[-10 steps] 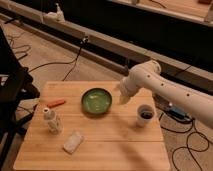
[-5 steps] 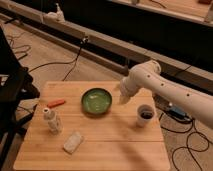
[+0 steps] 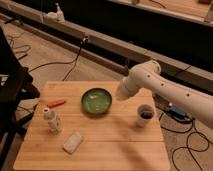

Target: Knock the bottle over

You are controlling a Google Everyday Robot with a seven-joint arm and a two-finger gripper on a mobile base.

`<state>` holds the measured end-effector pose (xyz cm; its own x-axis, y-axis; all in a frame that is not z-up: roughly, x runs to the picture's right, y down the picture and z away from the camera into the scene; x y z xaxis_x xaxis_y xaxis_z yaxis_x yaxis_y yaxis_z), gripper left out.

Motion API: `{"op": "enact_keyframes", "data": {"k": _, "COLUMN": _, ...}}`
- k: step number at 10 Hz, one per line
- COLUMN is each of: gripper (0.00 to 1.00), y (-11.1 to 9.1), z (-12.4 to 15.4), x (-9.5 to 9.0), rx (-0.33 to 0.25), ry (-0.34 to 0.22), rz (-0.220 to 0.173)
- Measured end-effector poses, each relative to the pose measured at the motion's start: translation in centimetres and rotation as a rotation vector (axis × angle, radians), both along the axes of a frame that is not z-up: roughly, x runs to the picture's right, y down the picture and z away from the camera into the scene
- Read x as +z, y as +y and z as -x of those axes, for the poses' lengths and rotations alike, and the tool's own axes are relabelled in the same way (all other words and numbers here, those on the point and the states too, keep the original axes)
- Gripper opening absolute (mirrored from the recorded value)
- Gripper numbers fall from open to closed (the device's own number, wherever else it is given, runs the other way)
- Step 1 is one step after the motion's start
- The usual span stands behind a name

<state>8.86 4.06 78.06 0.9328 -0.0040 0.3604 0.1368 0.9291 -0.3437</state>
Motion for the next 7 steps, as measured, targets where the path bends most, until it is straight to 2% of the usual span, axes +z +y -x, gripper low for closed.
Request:
{"op": "enact_keyframes", "data": {"k": 2, "gripper": 0.00, "y": 0.0, "z": 0.0, "x": 0.0, "rx": -0.002, "ry": 0.000, "rz": 0.000}}
{"op": "enact_keyframes", "data": {"k": 3, "gripper": 0.00, "y": -0.1, "z": 0.6, "x": -0.4, "rx": -0.019, "ry": -0.016, "rz": -0.006}}
{"op": "enact_keyframes", "data": {"k": 7, "gripper": 0.00, "y": 1.6, "z": 9.1, "x": -2.2, "rx": -0.142, "ry": -0.203, "rz": -0.005}}
